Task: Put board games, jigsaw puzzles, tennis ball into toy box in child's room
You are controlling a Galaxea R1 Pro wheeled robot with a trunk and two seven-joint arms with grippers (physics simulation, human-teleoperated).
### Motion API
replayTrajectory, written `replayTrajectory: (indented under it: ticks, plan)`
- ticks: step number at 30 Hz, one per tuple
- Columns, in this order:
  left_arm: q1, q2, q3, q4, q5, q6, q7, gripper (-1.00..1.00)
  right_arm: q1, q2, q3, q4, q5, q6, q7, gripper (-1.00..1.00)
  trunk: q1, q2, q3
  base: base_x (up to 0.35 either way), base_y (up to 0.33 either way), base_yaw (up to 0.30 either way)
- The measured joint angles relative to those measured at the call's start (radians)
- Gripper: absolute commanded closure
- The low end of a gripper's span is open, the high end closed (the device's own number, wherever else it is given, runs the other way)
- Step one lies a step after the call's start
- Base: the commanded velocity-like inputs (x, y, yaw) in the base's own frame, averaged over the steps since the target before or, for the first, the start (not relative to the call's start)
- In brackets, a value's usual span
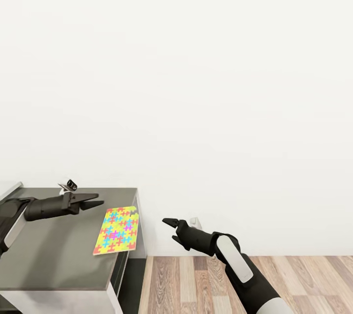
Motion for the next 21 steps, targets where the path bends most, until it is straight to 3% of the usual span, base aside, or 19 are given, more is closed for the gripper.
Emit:
replayTrajectory:
  ticks: [6, 21]
  plan:
    - [0.003, 0.001, -0.002, 0.001, 0.031, 0.000, 0.000, -1.00, 0.000, -0.001, 0.001, -0.002, -0.001, 0.001, 0.001, -1.00, 0.000, 0.000, 0.000, 0.037, 0.067, 0.000]
    - [0.004, 0.001, -0.002, 0.001, 0.040, -0.001, 0.000, -1.00, 0.000, -0.004, -0.002, 0.000, -0.009, 0.001, 0.001, -1.00, 0.000, 0.000, 0.000, 0.024, 0.122, 0.000]
